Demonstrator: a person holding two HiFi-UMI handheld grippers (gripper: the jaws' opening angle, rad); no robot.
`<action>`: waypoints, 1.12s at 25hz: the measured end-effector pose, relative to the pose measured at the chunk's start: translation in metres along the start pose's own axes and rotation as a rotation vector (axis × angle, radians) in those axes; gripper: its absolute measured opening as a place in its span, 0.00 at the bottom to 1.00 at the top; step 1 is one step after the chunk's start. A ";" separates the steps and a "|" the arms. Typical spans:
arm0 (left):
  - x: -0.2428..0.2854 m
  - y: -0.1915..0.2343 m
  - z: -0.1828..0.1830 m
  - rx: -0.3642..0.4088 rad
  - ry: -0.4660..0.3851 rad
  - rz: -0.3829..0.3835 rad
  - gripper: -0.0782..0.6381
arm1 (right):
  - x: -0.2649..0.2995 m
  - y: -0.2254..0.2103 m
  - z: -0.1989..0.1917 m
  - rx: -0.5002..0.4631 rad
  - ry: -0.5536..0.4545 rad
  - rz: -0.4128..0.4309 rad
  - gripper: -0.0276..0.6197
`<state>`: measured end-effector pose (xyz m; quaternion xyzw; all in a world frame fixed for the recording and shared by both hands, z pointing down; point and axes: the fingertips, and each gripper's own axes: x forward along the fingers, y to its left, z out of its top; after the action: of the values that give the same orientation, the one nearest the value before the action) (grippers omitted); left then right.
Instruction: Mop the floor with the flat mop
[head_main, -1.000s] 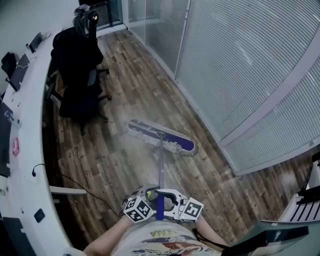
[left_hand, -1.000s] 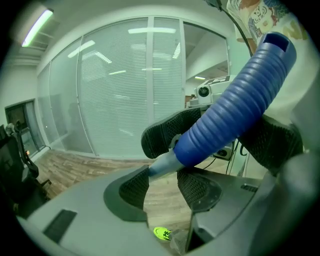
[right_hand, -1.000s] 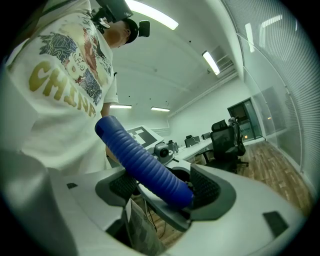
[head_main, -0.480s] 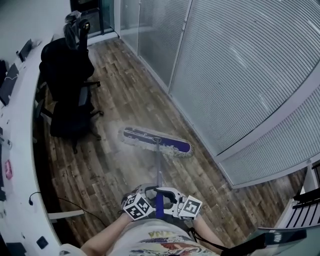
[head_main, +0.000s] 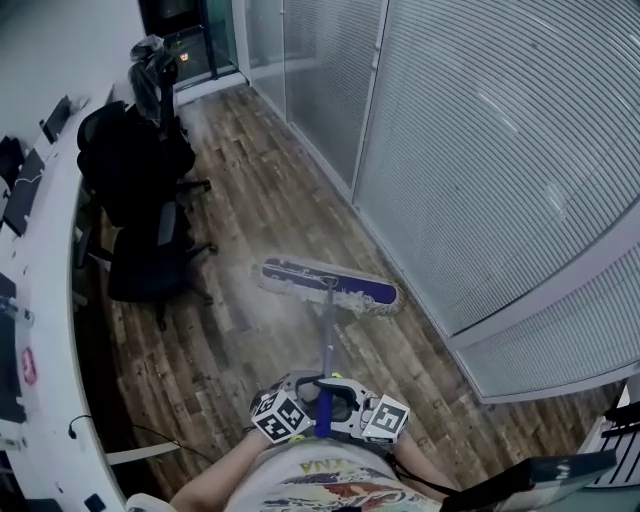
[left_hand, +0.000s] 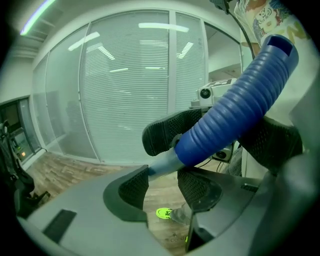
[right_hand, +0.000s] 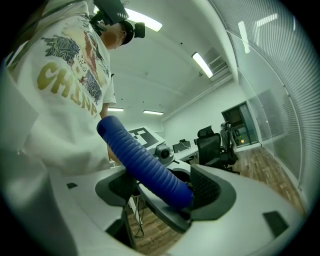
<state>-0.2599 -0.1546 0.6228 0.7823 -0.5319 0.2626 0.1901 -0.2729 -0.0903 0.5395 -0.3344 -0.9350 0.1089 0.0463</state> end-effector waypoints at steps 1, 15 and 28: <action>0.010 0.015 0.010 -0.003 0.003 0.006 0.33 | -0.005 -0.018 0.006 -0.001 0.003 0.009 0.51; 0.150 0.170 0.099 0.005 0.054 0.043 0.35 | -0.082 -0.230 0.037 0.019 0.004 0.039 0.51; 0.139 0.177 0.080 0.000 0.077 0.067 0.31 | -0.063 -0.230 0.027 0.039 0.030 0.035 0.52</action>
<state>-0.3668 -0.3667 0.6482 0.7532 -0.5502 0.2989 0.2018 -0.3700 -0.3080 0.5659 -0.3512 -0.9259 0.1229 0.0648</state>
